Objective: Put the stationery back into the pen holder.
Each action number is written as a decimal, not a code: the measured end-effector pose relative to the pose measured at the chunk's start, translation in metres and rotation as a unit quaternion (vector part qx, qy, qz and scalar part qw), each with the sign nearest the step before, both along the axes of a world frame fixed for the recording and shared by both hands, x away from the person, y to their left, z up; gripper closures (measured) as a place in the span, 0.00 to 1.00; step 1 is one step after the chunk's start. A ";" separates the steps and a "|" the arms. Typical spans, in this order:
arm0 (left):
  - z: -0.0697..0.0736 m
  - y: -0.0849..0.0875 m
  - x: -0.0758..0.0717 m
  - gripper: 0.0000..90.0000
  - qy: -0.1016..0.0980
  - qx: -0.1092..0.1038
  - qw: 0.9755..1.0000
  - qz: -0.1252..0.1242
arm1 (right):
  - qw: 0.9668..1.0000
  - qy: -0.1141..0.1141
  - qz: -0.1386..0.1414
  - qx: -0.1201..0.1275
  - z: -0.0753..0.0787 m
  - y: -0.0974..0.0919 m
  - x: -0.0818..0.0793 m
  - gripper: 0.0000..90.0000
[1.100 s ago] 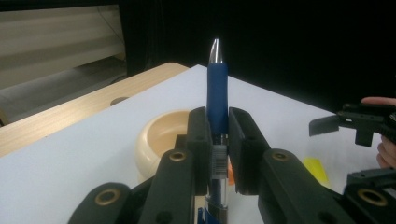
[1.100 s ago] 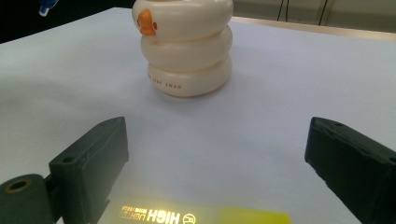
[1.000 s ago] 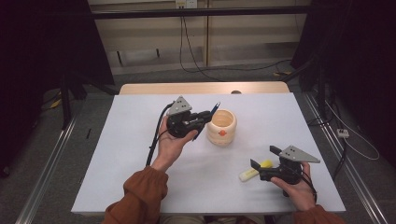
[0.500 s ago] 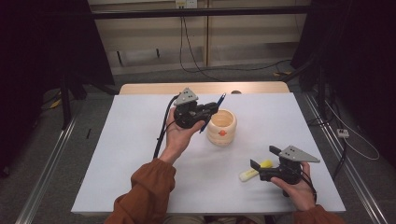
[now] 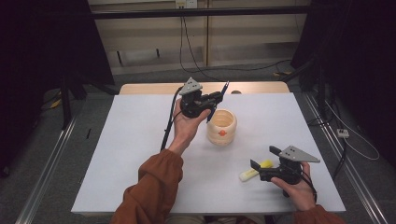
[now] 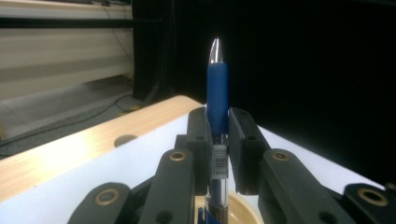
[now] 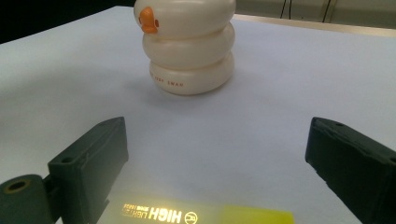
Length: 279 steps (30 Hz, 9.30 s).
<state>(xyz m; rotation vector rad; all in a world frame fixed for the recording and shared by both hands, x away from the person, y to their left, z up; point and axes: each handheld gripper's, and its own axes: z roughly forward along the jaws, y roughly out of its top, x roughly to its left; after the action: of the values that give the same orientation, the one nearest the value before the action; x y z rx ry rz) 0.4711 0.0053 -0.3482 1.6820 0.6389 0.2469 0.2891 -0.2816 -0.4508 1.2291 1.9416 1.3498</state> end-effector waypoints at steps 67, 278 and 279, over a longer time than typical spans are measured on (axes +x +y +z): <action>-0.026 0.036 -0.023 0.10 0.041 0.116 0.992 0.004 | 1.000 -0.005 0.006 -0.004 0.002 -0.001 0.000 0.09; -0.084 0.139 -0.161 0.12 0.013 0.225 0.974 -0.002 | 0.909 0.190 0.331 -0.166 0.032 0.056 0.028 0.75; -0.084 0.137 -0.161 0.12 0.012 0.229 0.973 -0.006 | 0.909 0.190 0.331 -0.165 0.032 0.058 0.029 0.75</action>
<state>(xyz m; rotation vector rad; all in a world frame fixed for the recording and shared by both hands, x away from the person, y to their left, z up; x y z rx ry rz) 0.3099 0.1421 -0.4325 2.1331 0.6211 0.3877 0.3178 -0.2234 -0.4191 0.7206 2.9017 1.0233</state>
